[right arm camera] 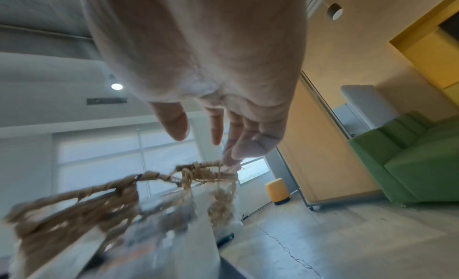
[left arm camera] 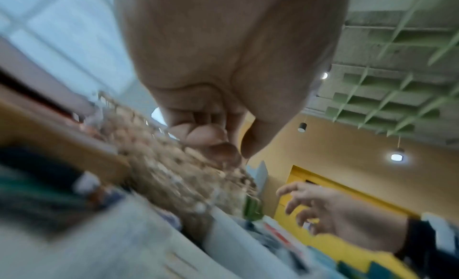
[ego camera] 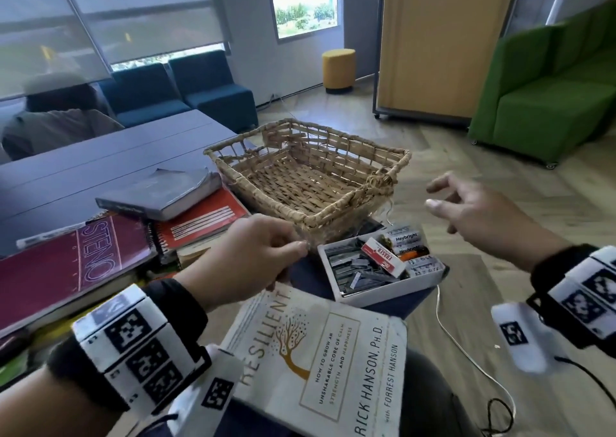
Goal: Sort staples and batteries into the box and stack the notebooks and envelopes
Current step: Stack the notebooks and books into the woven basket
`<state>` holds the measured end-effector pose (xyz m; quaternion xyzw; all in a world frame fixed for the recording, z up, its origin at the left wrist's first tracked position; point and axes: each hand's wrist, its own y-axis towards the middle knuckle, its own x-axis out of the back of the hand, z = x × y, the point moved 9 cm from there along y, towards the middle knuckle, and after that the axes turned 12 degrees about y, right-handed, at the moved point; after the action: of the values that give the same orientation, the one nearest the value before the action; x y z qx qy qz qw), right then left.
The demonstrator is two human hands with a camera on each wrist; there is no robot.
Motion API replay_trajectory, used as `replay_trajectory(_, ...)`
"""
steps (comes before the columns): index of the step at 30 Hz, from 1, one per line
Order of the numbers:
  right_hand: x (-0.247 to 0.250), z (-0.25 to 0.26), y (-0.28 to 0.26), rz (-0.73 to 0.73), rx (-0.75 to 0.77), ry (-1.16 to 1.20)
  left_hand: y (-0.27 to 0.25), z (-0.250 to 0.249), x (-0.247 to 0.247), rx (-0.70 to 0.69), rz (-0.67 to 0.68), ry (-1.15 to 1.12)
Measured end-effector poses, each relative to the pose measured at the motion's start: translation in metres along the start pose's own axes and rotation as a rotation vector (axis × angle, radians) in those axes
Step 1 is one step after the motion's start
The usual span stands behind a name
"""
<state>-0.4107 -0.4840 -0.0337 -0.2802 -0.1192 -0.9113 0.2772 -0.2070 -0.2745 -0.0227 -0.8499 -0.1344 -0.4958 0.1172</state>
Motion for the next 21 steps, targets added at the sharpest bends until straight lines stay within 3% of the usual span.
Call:
replay_trajectory(2,0.002,0.016,0.021,-0.027,0.03,0.027,0.001,-0.001,0.031,-0.094,-0.236,0.086)
replay_trajectory(4,0.0,0.029,0.044,-0.042,0.043,0.036,0.011,0.006,0.046,-0.155,-0.337,0.238)
replay_trajectory(8,-0.013,0.034,0.085,0.001,-0.099,-0.008,0.043,0.041,0.041,-0.069,-0.116,0.597)
replay_trajectory(10,-0.025,0.024,0.097,0.068,-0.207,0.065,0.056,0.05,0.032,-0.075,-0.028,0.655)
replay_trajectory(18,-0.051,0.012,0.113,0.103,-0.317,0.162,0.064,0.069,0.033,-0.296,-0.103,0.705)
replay_trajectory(21,-0.053,0.016,0.112,0.143,-0.326,0.115,0.062,0.076,0.03,-0.299,-0.104,0.739)
